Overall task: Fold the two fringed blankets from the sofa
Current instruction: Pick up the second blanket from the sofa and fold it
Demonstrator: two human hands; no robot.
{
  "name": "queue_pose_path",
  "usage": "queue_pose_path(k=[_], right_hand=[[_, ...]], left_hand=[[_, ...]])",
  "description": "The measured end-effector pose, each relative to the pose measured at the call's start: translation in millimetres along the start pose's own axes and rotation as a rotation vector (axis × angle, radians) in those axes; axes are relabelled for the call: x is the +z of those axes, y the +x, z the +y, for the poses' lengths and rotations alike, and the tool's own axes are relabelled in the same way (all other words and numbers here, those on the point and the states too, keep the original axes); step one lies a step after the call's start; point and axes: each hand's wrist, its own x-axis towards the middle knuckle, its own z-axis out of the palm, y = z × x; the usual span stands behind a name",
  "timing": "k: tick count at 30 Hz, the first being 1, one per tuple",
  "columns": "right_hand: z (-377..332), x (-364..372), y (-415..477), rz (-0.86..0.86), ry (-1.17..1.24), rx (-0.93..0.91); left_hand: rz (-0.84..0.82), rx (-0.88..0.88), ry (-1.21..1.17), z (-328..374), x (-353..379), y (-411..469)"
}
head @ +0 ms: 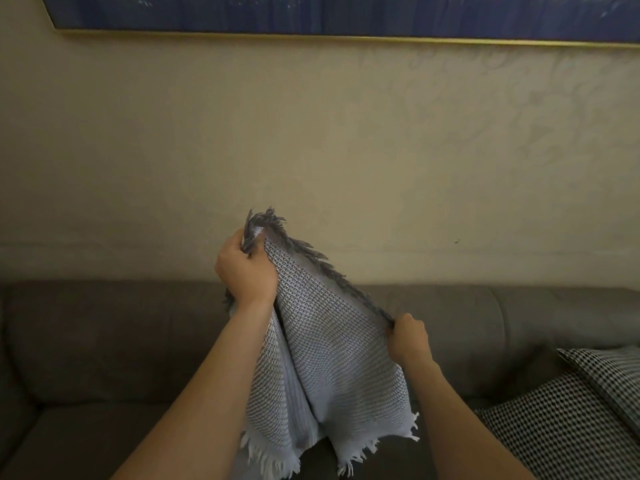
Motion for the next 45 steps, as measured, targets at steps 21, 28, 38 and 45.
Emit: queue_pose_path(k=[21,28,38,45], right_hand=[[-30.0,-42.2,-26.6,0.406,0.739,-0.098],[-42.3,-58.6,-26.6,0.414,0.656,-0.198],[-45.3,-51.3,-35.9,0.475,0.729,-0.135],[-64.0,-60.8,-40.5,0.295,0.840,-0.428]], left_hand=[[-0.039,-0.258,-0.068,-19.3,-8.8,-17.9],[-0.018,-0.463,-0.297,-24.5,-16.6,-27.9],[-0.802,-0.441,0.093,-23.7,-18.0,-43.7],[-1.121,-0.169,0.451,-31.0,-11.6,-51.0]])
